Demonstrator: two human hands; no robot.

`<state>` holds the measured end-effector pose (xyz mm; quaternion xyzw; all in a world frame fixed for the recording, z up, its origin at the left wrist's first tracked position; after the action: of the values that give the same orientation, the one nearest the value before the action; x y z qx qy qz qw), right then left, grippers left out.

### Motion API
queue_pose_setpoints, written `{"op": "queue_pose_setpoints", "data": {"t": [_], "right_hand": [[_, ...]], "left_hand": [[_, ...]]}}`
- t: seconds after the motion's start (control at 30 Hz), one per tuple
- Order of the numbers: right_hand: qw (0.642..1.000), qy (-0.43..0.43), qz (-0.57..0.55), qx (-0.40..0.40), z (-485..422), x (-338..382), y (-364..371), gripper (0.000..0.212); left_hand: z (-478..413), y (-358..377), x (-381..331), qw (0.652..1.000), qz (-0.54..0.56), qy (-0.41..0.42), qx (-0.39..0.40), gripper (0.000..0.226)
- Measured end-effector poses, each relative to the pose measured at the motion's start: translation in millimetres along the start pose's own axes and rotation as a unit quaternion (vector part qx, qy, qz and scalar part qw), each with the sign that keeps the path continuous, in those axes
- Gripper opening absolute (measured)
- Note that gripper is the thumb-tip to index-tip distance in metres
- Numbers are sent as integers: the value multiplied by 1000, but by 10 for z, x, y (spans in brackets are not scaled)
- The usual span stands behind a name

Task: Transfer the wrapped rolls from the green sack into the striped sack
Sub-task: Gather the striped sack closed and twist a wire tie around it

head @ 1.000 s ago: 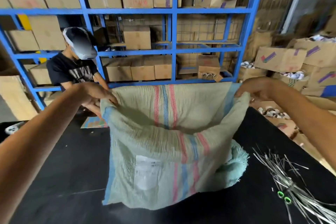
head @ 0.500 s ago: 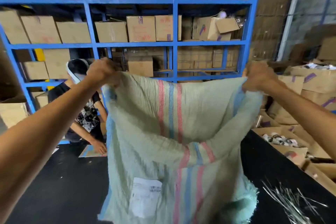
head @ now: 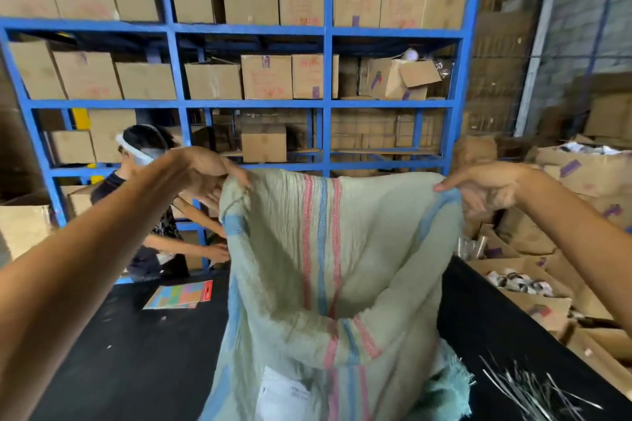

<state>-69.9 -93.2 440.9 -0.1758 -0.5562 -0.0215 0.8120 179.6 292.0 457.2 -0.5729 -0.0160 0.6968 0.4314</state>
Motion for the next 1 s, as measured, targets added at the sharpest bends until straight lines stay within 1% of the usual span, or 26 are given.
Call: {"op": "queue_pose_setpoints", "data": {"t": [0.07,0.13,0.2,0.23,0.27,0.3,0.33,0.37,0.4,0.43,0.47,0.5,0.53,0.57,0.6,0.63,0.67,0.7,0.73,0.77,0.8,0.83,0.9,0.93,0.97,1.0], "right_hand": [[1000,-17,18,0,63,153,17,54],[998,-29,56,-20,140,335,40,53],[985,-43,139,-95,204,531,-25,41],[963,-52,207,-165,236,638,-96,33],[921,-71,292,-250,276,785,-207,29],[864,-89,371,-329,336,936,-266,29],[802,-103,431,-400,405,1073,-298,29],[742,-109,479,-456,468,1159,-288,29],[691,-110,518,-492,502,1205,-267,29],[657,-106,546,-510,502,1208,-259,28],[635,-98,566,-517,495,1196,-263,25],[623,-87,575,-523,477,1153,-296,23],[622,-76,573,-529,459,1107,-354,22],[638,-64,552,-534,445,1034,-434,21],[666,-58,513,-538,442,945,-530,23],[704,-51,452,-545,452,830,-635,27],[740,-47,387,-549,433,689,-756,33],[766,-38,329,-551,446,548,-852,37],[788,-32,287,-544,428,413,-934,38],[815,-35,245,-523,367,287,-990,38],[848,-38,201,-488,280,180,-1019,38],[880,-47,149,-449,188,110,-1025,35],[926,-39,67,-369,78,60,-947,20],[944,-17,47,-327,75,85,-868,18],[959,3,32,-281,97,132,-779,26],[972,3,15,-236,155,225,-663,34]], "left_hand": [[207,102,-284,999,11,35,-11,6],[298,77,-492,998,25,55,-29,7],[290,-4,-687,994,-23,74,-76,9],[315,-32,-770,989,-61,80,-105,9],[348,-86,-870,979,-112,87,-150,11],[344,-157,-960,959,-173,97,-203,16],[390,-227,-1066,925,-245,102,-271,22],[468,-271,-1188,879,-308,126,-341,26],[554,-290,-1285,840,-331,161,-399,25],[631,-302,-1330,812,-340,181,-439,21],[660,-317,-1330,792,-348,190,-463,18],[679,-340,-1291,773,-371,184,-480,18],[652,-389,-1228,766,-388,171,-484,19],[618,-423,-1148,760,-413,152,-479,22],[575,-458,-1029,772,-421,128,-460,26],[514,-499,-895,793,-412,103,-437,30],[430,-548,-731,825,-379,79,-412,32],[354,-579,-551,857,-344,42,-381,35],[281,-558,-342,900,-279,1,-334,36],[249,-480,-174,933,-221,-25,-283,35],[228,-424,-40,956,-138,-45,-254,36],[209,-377,54,968,-75,-68,-228,36],[189,-353,63,975,-38,-68,-211,34],[182,-368,24,975,-28,-61,-209,31],[218,-364,-21,978,-11,-51,-203,28],[225,-375,-65,982,14,-41,-186,29]]}}
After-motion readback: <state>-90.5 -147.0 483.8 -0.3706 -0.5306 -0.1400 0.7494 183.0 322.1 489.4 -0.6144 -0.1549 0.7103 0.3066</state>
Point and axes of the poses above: each hand's wrist, its own z-axis away from the middle knuckle, its own y-axis out of the palm, x = y × z, the point moved 9 cm from there along -z, towards the middle knuckle, and after that the axes turned 2 degrees about -x, right-handed, at the moved point
